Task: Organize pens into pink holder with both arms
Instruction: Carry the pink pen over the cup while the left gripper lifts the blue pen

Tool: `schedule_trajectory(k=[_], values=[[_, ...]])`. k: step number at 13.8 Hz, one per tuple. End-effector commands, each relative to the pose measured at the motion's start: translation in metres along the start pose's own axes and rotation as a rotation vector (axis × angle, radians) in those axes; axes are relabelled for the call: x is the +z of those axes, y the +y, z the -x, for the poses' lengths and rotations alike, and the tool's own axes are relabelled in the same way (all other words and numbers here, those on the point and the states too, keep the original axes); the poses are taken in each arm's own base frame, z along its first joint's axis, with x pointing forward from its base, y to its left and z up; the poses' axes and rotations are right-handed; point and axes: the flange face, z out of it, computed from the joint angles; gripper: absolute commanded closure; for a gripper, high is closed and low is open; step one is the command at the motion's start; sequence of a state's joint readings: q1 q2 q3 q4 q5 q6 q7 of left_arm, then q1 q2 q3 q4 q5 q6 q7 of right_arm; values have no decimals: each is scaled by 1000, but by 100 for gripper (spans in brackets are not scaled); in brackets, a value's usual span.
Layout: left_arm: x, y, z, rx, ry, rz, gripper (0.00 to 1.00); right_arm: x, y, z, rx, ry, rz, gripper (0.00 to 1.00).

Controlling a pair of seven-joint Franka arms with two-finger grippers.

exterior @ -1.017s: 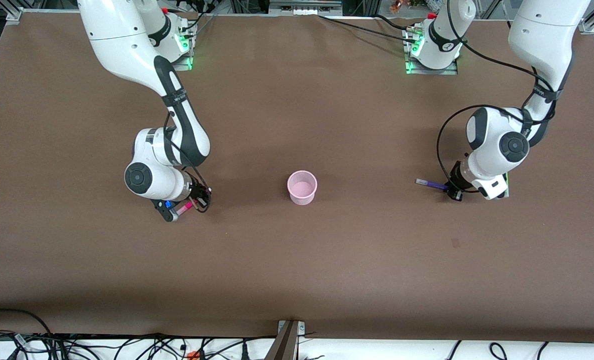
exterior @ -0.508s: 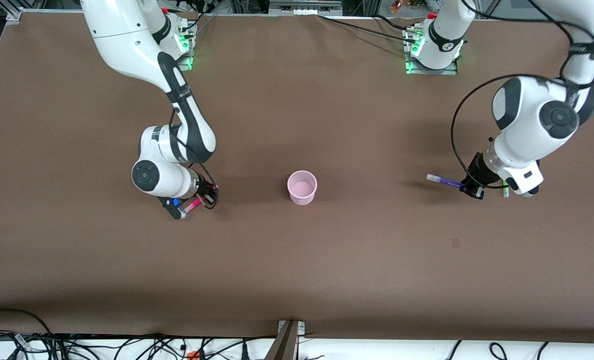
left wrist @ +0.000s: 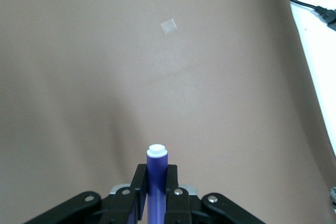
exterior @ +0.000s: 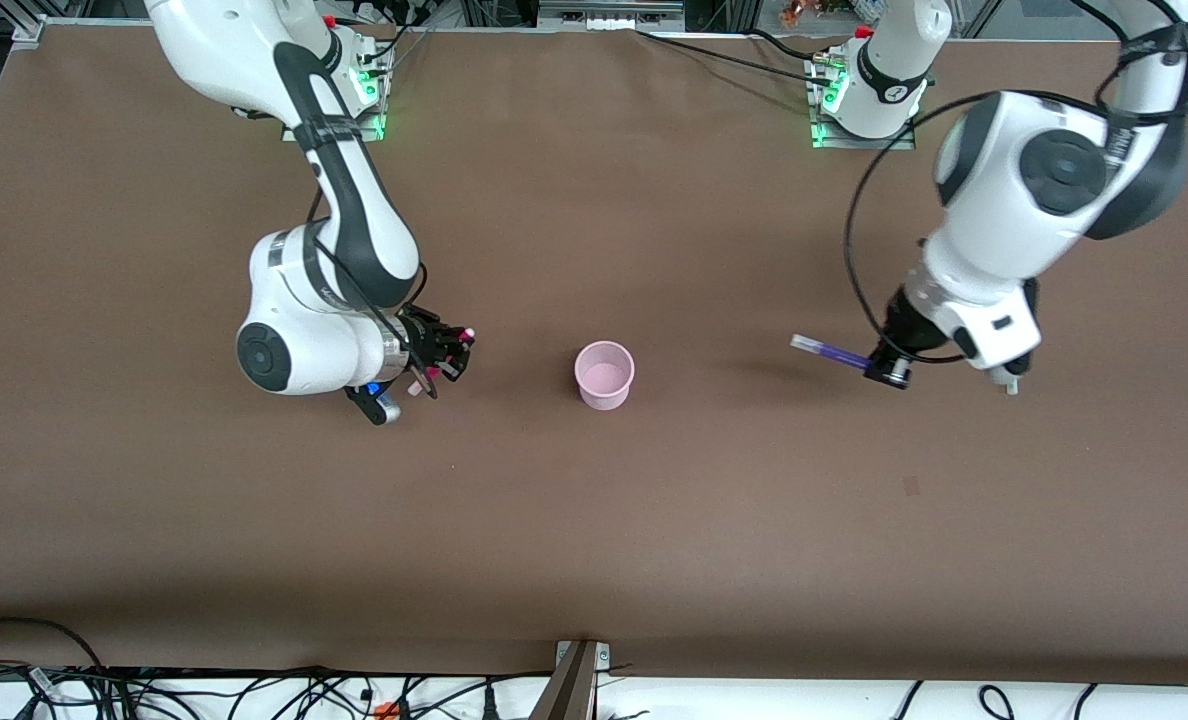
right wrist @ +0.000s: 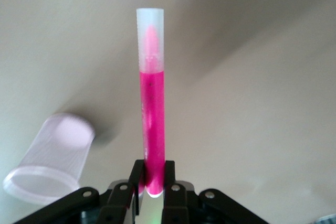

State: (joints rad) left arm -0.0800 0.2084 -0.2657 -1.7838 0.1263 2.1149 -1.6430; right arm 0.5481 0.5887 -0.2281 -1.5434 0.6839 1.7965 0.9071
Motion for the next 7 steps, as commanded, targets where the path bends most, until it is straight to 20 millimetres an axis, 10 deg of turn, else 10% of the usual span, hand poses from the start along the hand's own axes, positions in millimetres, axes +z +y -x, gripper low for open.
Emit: schedule_trajectory(k=[1,7], values=[[0,22,50,-63,54,24,100,-4,-15,21,26,-149,-85,100],[20,33,93,-81,116,43,100,1,-34,46,84,-377,-235,100]])
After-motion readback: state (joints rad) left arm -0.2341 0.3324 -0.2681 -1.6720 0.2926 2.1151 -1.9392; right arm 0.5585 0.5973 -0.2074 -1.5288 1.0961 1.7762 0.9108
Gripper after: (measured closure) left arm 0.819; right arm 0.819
